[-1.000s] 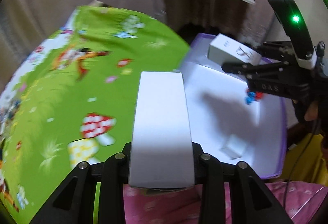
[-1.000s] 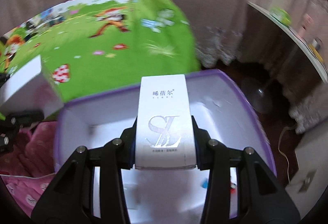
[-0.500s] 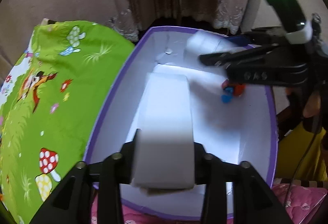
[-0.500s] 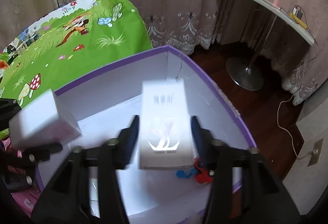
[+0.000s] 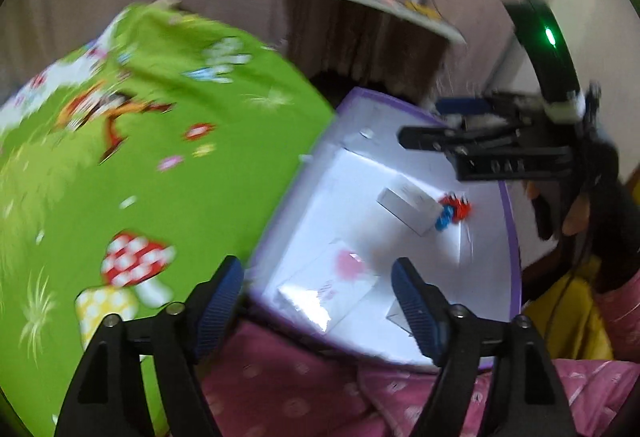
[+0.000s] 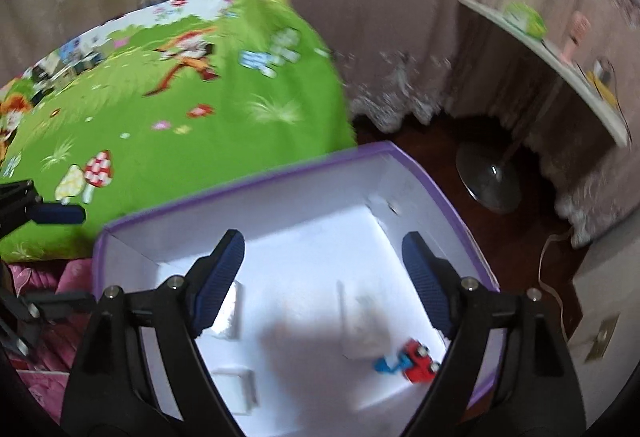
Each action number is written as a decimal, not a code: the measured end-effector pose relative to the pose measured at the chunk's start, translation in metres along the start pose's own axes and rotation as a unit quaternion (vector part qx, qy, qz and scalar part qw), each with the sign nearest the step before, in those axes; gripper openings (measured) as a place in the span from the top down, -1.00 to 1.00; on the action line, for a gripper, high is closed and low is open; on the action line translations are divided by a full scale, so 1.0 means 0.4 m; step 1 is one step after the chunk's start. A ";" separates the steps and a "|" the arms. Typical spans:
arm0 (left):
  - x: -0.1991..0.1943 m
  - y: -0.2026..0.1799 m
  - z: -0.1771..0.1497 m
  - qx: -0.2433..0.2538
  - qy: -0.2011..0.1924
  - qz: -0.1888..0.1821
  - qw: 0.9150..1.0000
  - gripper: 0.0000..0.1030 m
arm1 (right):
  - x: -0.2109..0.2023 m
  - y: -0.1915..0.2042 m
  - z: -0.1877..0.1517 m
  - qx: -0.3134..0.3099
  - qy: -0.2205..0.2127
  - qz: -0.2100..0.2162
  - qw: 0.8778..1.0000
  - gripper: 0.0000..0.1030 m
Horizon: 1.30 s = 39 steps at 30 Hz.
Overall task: Organize rigid objects
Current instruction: 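Move both grippers back to the pile of medicine boxes on the bed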
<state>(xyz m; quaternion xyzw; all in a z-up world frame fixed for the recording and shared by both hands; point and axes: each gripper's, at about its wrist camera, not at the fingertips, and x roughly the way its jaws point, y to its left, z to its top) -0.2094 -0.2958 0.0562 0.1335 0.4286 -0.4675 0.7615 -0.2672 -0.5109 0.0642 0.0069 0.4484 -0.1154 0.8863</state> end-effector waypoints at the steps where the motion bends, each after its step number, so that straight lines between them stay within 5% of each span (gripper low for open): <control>1: -0.025 0.035 -0.010 -0.018 -0.009 -0.001 1.000 -0.60 | 0.000 0.026 0.018 -0.011 -0.003 0.005 1.000 -0.62; 9: -0.224 0.352 -0.116 -0.151 -0.084 0.094 0.980 -0.66 | 0.011 0.280 0.132 -0.100 -0.017 0.080 0.992 -0.63; 12: -0.267 0.457 -0.164 -0.184 -0.099 0.176 0.962 -0.66 | 0.043 0.395 0.156 -0.146 -0.008 0.105 0.984 -0.63; 18: -0.323 0.674 -0.255 -0.251 -0.108 0.313 0.910 -0.66 | 0.137 0.618 0.221 -0.207 0.001 0.161 0.965 -0.63; 24: -0.356 0.828 -0.303 -0.285 -0.111 0.369 0.878 -0.66 | 0.300 0.829 0.341 -0.213 0.030 0.227 0.950 -0.64; 27: -0.371 0.859 -0.329 -0.299 -0.116 0.379 0.868 -0.66 | 0.388 0.912 0.433 -0.201 0.036 0.236 0.950 -0.63; 34: -0.393 0.899 -0.376 -0.368 -0.135 0.337 0.856 -0.66 | 0.548 1.090 0.621 -0.209 0.029 0.254 0.944 -0.63; 39: -0.393 0.933 -0.396 -0.401 -0.144 0.300 0.853 -0.68 | 0.615 1.230 0.695 -0.263 0.014 0.260 0.929 -0.65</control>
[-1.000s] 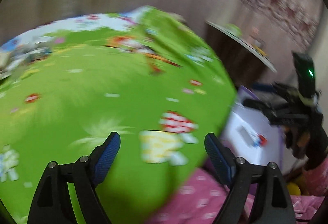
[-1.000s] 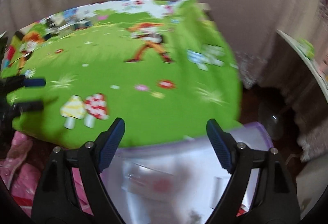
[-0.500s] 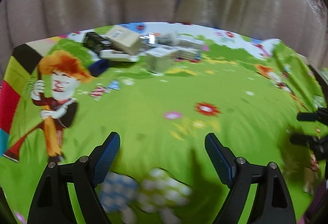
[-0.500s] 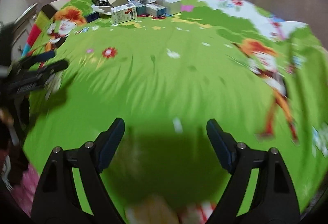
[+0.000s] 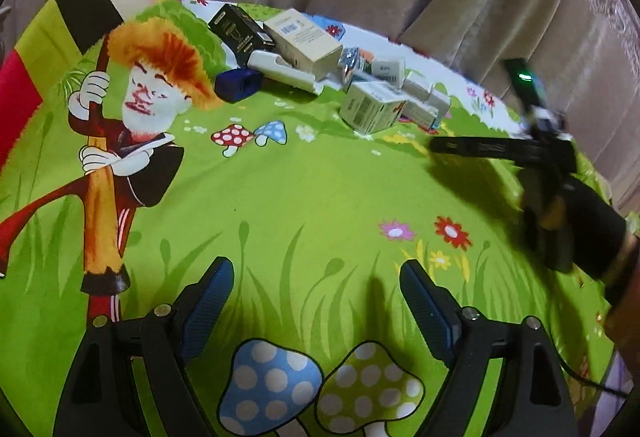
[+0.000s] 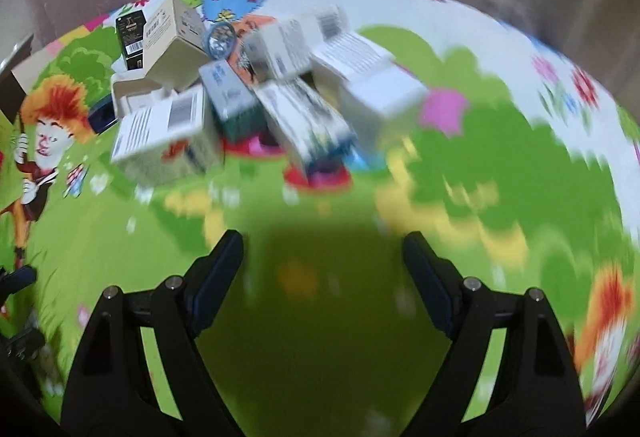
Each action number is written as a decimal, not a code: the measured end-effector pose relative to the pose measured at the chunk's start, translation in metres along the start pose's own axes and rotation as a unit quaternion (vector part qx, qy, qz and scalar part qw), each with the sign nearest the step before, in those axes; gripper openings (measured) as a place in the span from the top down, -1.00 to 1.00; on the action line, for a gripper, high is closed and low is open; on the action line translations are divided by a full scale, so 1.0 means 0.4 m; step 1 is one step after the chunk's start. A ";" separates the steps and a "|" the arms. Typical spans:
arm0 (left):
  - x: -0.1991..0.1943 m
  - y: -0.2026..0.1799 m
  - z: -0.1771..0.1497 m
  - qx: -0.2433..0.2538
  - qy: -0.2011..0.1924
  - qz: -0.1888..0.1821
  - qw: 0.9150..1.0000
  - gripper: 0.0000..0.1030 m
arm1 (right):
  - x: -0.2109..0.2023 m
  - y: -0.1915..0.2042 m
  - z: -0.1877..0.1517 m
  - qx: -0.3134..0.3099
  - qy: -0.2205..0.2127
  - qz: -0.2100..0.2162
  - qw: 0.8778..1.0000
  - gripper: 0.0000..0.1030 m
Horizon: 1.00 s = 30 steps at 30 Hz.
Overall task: Organize rigid objects
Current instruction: 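Move both grippers back to the pile of medicine boxes on the bed, then grasp a white medicine box with the right gripper while the left gripper grasps a barcoded box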
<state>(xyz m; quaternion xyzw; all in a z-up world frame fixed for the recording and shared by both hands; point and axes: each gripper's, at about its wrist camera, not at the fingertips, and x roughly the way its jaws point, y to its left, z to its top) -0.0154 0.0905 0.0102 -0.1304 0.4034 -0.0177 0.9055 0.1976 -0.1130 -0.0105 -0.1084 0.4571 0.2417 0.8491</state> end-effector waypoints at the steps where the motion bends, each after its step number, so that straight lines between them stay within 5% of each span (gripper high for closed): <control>1: 0.001 0.000 0.000 -0.001 0.000 -0.001 1.000 -0.69 | 0.015 0.008 0.020 -0.012 0.000 0.007 1.000 -0.65; 8: 0.007 -0.012 0.001 0.012 0.006 0.005 1.000 -0.79 | 0.097 0.016 0.130 -0.077 -0.002 0.039 0.996 -0.64; 10: 0.013 -0.026 0.001 0.025 0.012 0.019 0.999 -0.80 | 0.088 0.008 0.123 -0.080 -0.010 0.041 0.996 -0.14; 11: 0.016 -0.032 0.001 0.032 0.014 0.027 0.999 -0.80 | 0.073 0.001 0.116 -0.075 -0.015 0.041 0.996 0.29; 15: 0.050 -0.065 0.029 0.079 0.038 0.035 0.996 -0.80 | -0.014 -0.013 -0.001 -0.071 -0.013 0.026 0.997 0.29; 20: 0.140 -0.127 0.159 0.141 0.029 0.050 0.988 -0.80 | -0.147 -0.028 -0.183 -0.052 -0.012 -0.003 0.999 0.29; 26: 0.319 -0.192 0.321 0.196 0.041 0.050 0.979 -0.80 | -0.216 -0.016 -0.263 -0.018 -0.017 -0.007 1.000 0.28; 27: 0.335 -0.203 0.331 0.207 0.047 0.040 0.977 -0.72 | -0.222 -0.018 -0.268 -0.013 -0.022 -0.007 1.000 0.28; 29: 0.360 -0.226 0.330 0.227 0.056 0.031 0.972 0.15 | -0.235 -0.023 -0.282 -0.008 -0.032 -0.005 0.999 0.27; 30: 0.362 -0.234 0.322 0.225 0.061 0.030 0.972 0.21 | -0.237 -0.027 -0.284 -0.003 -0.035 -0.002 0.999 0.26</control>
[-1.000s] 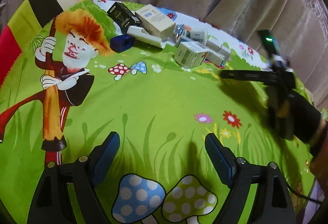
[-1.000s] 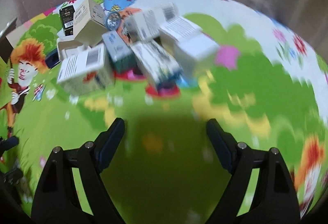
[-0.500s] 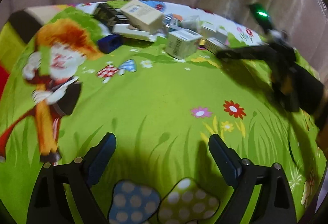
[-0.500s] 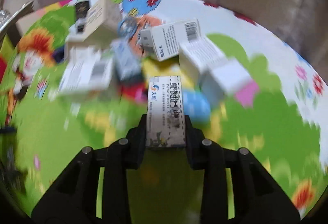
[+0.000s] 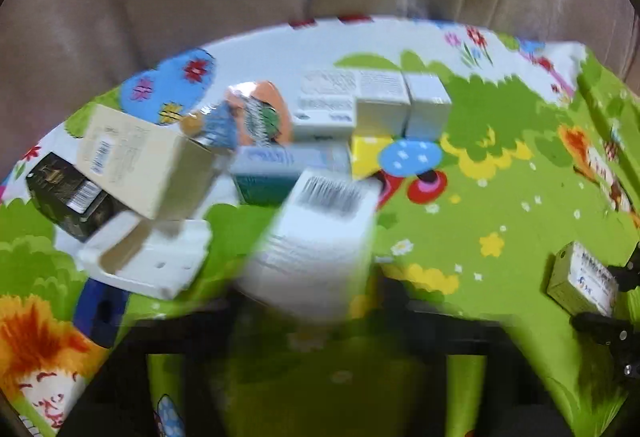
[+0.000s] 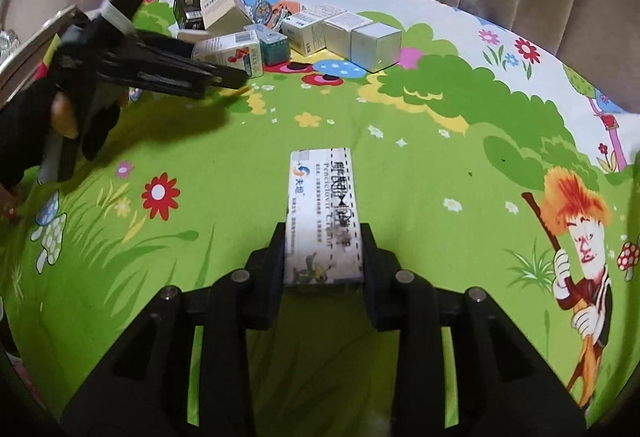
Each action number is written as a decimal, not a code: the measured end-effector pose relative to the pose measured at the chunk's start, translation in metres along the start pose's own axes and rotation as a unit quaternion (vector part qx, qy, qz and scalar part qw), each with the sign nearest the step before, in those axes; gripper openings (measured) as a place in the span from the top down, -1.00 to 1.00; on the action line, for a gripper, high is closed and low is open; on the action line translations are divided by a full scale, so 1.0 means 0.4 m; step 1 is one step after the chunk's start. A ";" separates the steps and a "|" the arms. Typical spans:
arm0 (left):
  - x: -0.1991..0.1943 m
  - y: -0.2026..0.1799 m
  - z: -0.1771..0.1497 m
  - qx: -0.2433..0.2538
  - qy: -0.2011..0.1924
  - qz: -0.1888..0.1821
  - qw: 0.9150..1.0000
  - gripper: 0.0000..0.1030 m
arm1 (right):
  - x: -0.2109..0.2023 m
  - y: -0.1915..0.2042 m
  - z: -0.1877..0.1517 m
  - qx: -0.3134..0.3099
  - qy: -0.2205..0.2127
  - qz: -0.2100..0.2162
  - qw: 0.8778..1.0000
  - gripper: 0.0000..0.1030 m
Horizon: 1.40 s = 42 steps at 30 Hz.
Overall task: Organize rigid objects
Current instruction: 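Grasp a white medicine box with the right gripper while the left gripper grasps a barcoded box, then carry both held boxes with both grippers over the purple-rimmed box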
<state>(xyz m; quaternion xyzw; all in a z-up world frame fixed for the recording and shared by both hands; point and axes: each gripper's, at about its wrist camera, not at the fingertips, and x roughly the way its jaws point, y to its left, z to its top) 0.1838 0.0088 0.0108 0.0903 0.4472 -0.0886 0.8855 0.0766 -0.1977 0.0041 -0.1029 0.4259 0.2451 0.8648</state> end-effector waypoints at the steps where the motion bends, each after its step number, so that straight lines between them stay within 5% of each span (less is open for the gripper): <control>1: -0.013 -0.011 -0.011 -0.006 -0.006 0.000 1.000 0.22 | 0.010 0.006 0.006 0.002 -0.001 0.000 1.000 0.26; 13: -0.258 -0.064 -0.293 -0.132 -0.054 0.075 0.987 0.19 | 0.021 0.020 0.008 -0.012 -0.004 0.002 1.000 0.04; 28: -0.194 -0.034 -0.287 -0.153 -0.026 0.078 0.985 0.20 | 0.023 0.020 0.008 -0.013 -0.005 -0.006 1.000 0.01; 37: -0.196 -0.028 -0.286 -0.160 -0.024 0.088 0.983 0.19 | 0.012 0.028 0.006 0.027 0.006 -0.030 0.999 0.28; 42: -0.197 -0.024 -0.289 -0.165 -0.025 0.090 0.982 0.19 | -0.039 0.126 -0.049 0.041 0.024 -0.058 0.997 0.29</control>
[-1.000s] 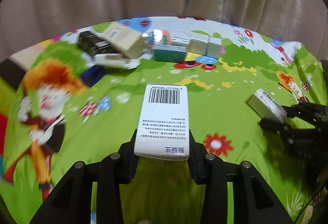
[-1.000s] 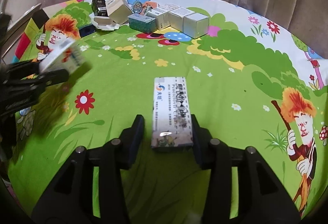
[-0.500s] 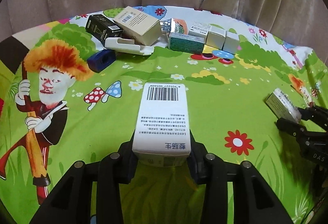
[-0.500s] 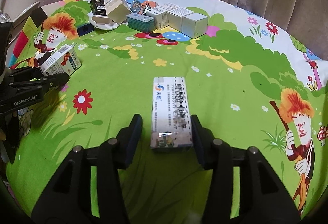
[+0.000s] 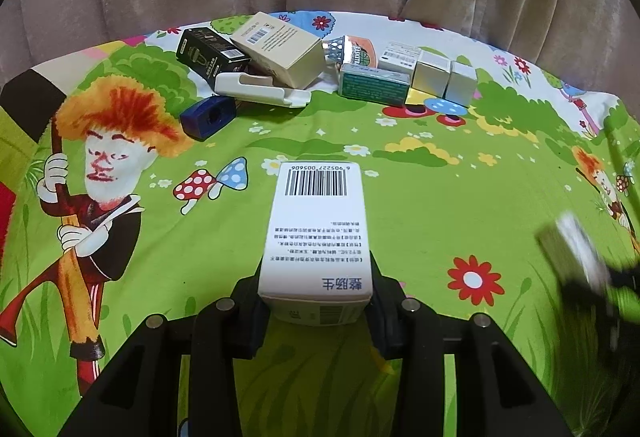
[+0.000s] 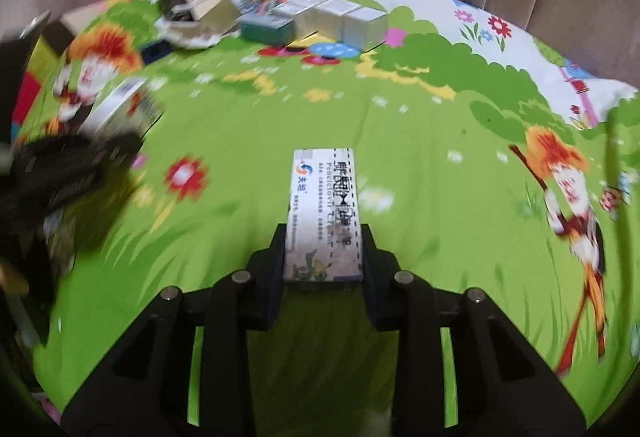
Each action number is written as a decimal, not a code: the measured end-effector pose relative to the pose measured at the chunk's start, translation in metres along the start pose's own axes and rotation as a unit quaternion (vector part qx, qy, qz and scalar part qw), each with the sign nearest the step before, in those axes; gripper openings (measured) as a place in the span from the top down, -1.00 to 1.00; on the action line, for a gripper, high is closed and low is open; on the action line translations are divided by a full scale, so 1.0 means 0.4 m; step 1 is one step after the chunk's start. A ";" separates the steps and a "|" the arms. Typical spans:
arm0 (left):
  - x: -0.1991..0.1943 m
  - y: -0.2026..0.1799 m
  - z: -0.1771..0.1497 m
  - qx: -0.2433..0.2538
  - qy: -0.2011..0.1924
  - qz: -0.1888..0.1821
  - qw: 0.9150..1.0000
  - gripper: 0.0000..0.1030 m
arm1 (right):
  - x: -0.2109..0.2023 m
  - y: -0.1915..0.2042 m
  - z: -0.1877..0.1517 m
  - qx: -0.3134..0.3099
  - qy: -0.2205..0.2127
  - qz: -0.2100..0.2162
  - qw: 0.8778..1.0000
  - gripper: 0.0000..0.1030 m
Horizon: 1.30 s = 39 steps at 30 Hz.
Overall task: Organize rigid objects
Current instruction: 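Carry both held boxes with both grippers over the purple-rimmed box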
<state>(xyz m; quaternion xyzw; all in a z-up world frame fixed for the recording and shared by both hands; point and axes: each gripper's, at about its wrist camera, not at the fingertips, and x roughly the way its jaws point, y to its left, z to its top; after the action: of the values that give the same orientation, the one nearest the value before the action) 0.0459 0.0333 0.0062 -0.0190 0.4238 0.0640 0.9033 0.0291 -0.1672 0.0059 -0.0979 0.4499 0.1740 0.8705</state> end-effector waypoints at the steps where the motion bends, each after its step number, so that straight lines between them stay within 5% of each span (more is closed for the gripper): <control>1: 0.000 0.001 0.000 -0.002 0.000 -0.002 1.000 0.20 | -0.018 0.015 -0.026 0.010 -0.002 0.008 1.000 0.29; 6: 0.000 0.002 -0.001 -0.006 0.000 -0.004 1.000 0.20 | -0.090 0.054 -0.134 0.047 -0.011 0.032 0.998 0.28; 18: -0.007 0.007 -0.003 -0.007 -0.006 -0.011 1.000 0.21 | -0.216 0.056 -0.241 0.038 -0.017 -0.012 0.999 0.28; 28: -0.231 0.024 -0.132 -0.005 -0.094 -0.057 0.994 0.21 | -0.312 -0.007 -0.269 0.063 -0.028 -0.045 0.997 0.28; 39: -0.326 -0.048 -0.251 0.063 -0.078 -0.110 0.989 0.21 | -0.398 -0.029 -0.292 0.072 -0.021 -0.093 0.993 0.29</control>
<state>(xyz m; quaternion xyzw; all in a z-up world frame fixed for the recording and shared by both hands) -0.1105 -0.0077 0.0418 -0.0040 0.3510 -0.0611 0.9344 -0.1389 -0.2501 0.0688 -0.0726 0.4319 0.0613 0.8969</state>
